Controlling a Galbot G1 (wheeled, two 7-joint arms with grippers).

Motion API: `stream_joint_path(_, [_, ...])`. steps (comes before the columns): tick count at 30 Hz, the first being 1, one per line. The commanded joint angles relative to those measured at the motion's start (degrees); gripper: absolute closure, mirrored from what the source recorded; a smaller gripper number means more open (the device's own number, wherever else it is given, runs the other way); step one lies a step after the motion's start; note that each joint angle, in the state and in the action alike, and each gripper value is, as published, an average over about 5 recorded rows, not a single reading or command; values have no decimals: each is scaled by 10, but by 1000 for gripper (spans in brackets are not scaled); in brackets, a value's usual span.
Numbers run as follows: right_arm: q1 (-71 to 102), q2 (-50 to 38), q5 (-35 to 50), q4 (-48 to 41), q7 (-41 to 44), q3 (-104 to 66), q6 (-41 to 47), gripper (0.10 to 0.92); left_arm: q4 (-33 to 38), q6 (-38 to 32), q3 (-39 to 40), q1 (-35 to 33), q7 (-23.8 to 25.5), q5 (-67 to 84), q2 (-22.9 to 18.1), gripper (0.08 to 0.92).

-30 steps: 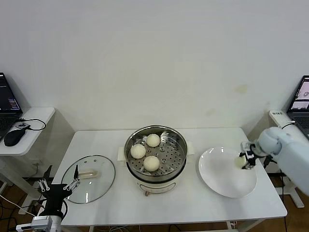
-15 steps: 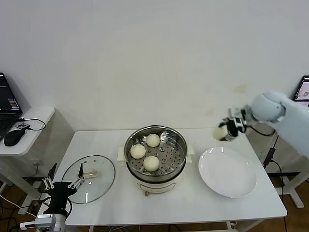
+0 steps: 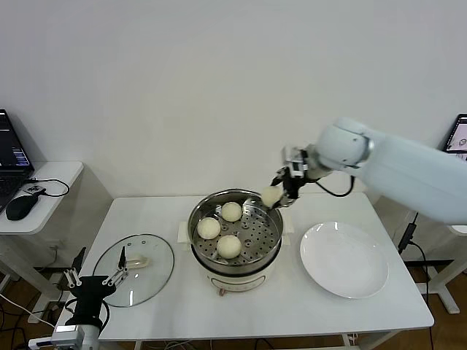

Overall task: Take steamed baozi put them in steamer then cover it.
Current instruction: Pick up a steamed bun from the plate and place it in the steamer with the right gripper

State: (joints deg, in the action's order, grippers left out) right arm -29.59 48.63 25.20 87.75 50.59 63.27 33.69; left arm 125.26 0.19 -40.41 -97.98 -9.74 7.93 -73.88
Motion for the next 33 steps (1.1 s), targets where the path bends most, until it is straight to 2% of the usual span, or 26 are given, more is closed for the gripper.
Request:
stream_joint_path(1, [25, 94, 37, -40, -31, 36, 35, 423, 1, -1, -3, 0, 0, 1, -1, 177])
stream_joint_path(16, [94, 105, -37, -82, -21, 23, 26, 423, -9, -2, -4, 6, 1, 4, 0, 177])
stream_joint_path(27, [107, 100, -58, -88, -18, 16, 20, 421, -12, -2, -3, 9, 1, 4, -1, 177])
stream_joint_path(33, [113, 90, -72, -82, -31, -4, 12, 382, -11, -2, -4, 8, 0, 5, -2, 177])
